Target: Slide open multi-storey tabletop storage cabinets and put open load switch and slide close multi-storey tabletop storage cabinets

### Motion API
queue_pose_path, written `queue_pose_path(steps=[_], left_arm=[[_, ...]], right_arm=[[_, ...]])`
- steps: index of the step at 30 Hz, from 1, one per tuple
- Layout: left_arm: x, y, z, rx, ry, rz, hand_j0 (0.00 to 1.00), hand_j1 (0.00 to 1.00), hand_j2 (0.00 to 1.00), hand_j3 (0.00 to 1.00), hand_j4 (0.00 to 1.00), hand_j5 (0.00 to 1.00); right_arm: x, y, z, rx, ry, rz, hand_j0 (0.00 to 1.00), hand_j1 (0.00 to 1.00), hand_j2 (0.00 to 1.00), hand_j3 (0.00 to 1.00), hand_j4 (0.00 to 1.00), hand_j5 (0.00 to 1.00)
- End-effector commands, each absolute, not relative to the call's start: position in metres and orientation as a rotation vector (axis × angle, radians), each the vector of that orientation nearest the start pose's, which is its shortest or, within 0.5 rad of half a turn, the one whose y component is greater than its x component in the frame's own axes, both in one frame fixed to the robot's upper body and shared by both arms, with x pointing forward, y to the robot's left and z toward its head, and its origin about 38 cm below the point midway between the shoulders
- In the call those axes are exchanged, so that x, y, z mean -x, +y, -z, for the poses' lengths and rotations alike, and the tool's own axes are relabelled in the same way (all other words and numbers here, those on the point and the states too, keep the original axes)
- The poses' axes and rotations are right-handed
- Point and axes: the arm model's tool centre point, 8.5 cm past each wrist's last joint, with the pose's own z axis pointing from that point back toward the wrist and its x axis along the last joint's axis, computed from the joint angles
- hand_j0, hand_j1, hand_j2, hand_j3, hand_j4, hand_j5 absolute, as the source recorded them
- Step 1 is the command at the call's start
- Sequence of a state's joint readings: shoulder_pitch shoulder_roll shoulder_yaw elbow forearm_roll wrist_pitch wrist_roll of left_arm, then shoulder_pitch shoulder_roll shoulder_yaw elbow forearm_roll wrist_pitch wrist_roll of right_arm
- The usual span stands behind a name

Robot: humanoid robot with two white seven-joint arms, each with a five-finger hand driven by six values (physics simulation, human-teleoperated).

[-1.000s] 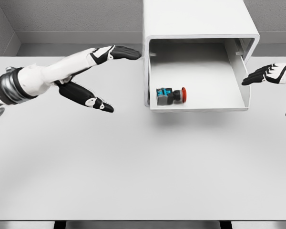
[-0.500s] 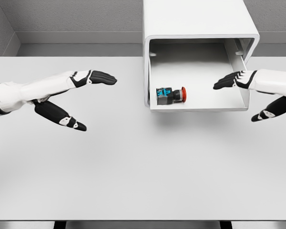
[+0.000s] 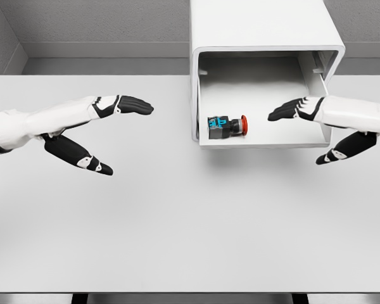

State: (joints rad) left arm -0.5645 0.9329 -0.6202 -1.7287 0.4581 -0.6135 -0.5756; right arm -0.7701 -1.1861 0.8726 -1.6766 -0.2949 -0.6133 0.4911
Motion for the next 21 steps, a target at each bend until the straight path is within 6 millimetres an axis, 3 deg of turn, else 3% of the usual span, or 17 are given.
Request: queue_pose_path(steps=[1, 14, 21], left_arm=[[-0.369, 0.266, -0.285, 0.379, -1.936, 1.613, 1.0, 1.0, 1.0, 1.0, 1.0, 1.0], [-0.368, 0.269, -0.284, 0.371, -1.923, 1.618, 1.0, 1.0, 1.0, 1.0, 1.0, 1.0], [-0.368, 0.268, -0.282, 0.362, -1.916, 1.631, 1.0, 1.0, 1.0, 1.0, 1.0, 1.0]], right_arm=[[-0.377, -0.32, -0.289, -0.044, -1.634, -1.861, 1.0, 1.0, 1.0, 1.0, 1.0, 1.0], [-0.387, -0.3, -0.279, -0.009, -1.622, -1.961, 1.0, 1.0, 1.0, 1.0, 1.0, 1.0], [-0.401, -0.323, -0.275, 0.065, -1.569, -1.925, 1.0, 1.0, 1.0, 1.0, 1.0, 1.0]])
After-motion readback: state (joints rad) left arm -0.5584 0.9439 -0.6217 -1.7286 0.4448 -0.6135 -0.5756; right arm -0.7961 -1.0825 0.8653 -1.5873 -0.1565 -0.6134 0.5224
